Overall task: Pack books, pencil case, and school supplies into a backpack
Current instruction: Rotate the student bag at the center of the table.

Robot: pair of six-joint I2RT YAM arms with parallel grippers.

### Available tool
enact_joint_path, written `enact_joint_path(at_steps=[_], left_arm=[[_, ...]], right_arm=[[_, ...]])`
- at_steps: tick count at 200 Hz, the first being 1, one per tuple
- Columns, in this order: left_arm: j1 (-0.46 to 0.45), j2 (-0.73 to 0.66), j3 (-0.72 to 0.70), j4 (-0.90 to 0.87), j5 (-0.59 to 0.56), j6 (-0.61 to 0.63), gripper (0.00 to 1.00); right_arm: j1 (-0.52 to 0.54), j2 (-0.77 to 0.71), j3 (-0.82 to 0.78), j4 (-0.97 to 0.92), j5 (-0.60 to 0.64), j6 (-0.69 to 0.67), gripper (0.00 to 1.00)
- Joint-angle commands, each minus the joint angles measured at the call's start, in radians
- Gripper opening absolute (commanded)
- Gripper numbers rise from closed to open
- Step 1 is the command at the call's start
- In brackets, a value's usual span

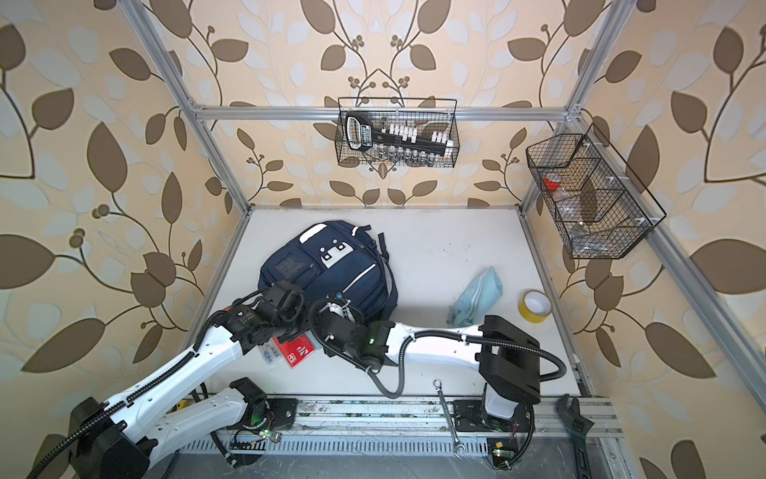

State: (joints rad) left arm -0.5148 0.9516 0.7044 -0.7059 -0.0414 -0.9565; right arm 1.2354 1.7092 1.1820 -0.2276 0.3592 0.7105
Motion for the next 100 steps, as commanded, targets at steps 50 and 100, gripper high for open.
enact_joint_path(at_steps=[50, 100], left_arm=[[0.108, 0.021, -0.098, 0.121, 0.102, -0.08, 0.65], [0.107, 0.12, -0.09, 0.247, 0.221, -0.076, 0.65]], right_arm=[[-0.148, 0.041, 0.063, -0.089, -0.157, -0.427, 0.58], [-0.335, -0.129, -0.044, -0.043, -0.147, -0.272, 0.6]])
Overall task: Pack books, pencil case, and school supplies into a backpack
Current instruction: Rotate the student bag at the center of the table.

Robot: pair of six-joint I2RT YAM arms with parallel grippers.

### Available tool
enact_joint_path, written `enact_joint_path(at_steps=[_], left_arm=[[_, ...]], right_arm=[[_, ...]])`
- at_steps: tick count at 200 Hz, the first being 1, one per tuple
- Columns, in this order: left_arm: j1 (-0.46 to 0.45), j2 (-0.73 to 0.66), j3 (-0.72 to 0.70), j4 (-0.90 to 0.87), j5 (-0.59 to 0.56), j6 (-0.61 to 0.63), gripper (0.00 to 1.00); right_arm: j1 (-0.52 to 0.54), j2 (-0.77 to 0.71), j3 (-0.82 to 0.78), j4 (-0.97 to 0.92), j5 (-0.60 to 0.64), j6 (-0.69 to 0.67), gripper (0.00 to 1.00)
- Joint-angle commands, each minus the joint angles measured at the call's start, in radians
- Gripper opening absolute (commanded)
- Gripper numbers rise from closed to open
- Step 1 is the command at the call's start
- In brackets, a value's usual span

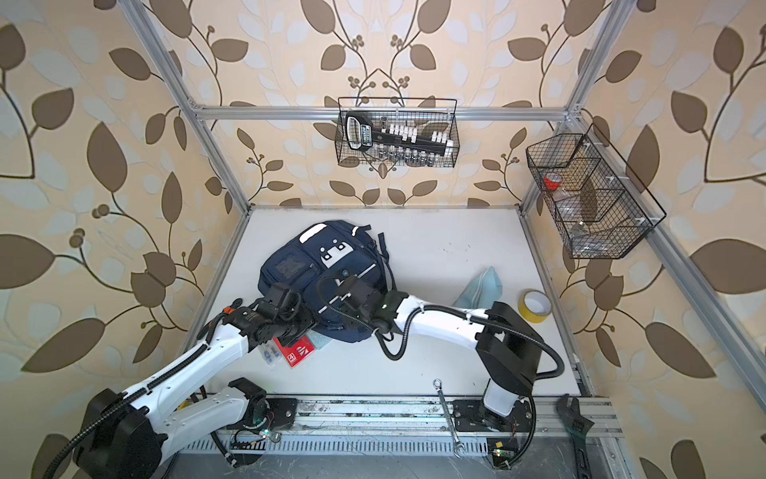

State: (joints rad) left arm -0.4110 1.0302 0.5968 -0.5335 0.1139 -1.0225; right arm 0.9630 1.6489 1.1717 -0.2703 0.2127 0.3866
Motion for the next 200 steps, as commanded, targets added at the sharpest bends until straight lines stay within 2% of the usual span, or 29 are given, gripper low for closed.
enact_joint_path(at_steps=[1, 12, 23, 35, 54, 65, 85, 100, 116, 130, 143, 158, 190, 200], left_arm=[[0.003, 0.043, 0.017, 0.076, 0.066, -0.01, 0.65], [0.004, 0.057, 0.009, 0.078, 0.067, -0.022, 0.64], [0.003, 0.061, -0.006, 0.08, 0.067, -0.037, 0.63], [0.003, 0.06, -0.031, 0.103, 0.076, -0.055, 0.61], [0.003, 0.082, -0.066, 0.155, 0.102, -0.076, 0.56], [0.003, 0.108, -0.065, 0.162, 0.112, -0.077, 0.48], [0.003, 0.134, -0.049, 0.15, 0.107, -0.072, 0.41], [0.005, 0.142, -0.018, 0.111, 0.067, -0.051, 0.37], [0.007, 0.157, 0.019, 0.082, 0.033, -0.023, 0.22], [0.018, 0.179, 0.046, 0.073, 0.015, -0.003, 0.11], [0.034, 0.212, 0.076, 0.07, 0.006, 0.018, 0.0], [0.051, 0.264, 0.112, 0.066, -0.018, 0.044, 0.0], [0.073, 0.403, 0.174, 0.172, -0.086, 0.101, 0.0], [0.083, 0.492, 0.205, 0.227, -0.078, 0.112, 0.0]], right_arm=[[-0.064, -0.07, -0.033, 0.0, -0.003, 0.051, 0.6], [-0.062, -0.087, -0.04, 0.003, -0.022, 0.03, 0.59], [-0.066, -0.088, -0.037, -0.023, 0.024, 0.022, 0.6], [-0.121, -0.072, -0.021, -0.077, 0.061, 0.049, 0.6], [-0.259, -0.037, -0.016, -0.071, -0.102, 0.084, 0.6], [-0.3, -0.005, -0.007, -0.041, -0.171, 0.077, 0.6], [-0.341, 0.07, 0.025, -0.001, -0.292, 0.072, 0.53], [-0.342, 0.122, 0.049, 0.005, -0.316, 0.077, 0.51], [-0.343, 0.164, 0.055, 0.005, -0.284, 0.101, 0.5], [-0.344, 0.183, 0.05, 0.003, -0.258, 0.119, 0.4], [-0.347, 0.17, 0.026, 0.018, -0.244, 0.138, 0.17], [-0.35, 0.108, -0.02, 0.028, -0.177, 0.172, 0.0], [-0.384, -0.116, -0.157, 0.11, -0.199, 0.271, 0.0], [-0.39, -0.198, -0.207, 0.131, -0.202, 0.313, 0.0]])
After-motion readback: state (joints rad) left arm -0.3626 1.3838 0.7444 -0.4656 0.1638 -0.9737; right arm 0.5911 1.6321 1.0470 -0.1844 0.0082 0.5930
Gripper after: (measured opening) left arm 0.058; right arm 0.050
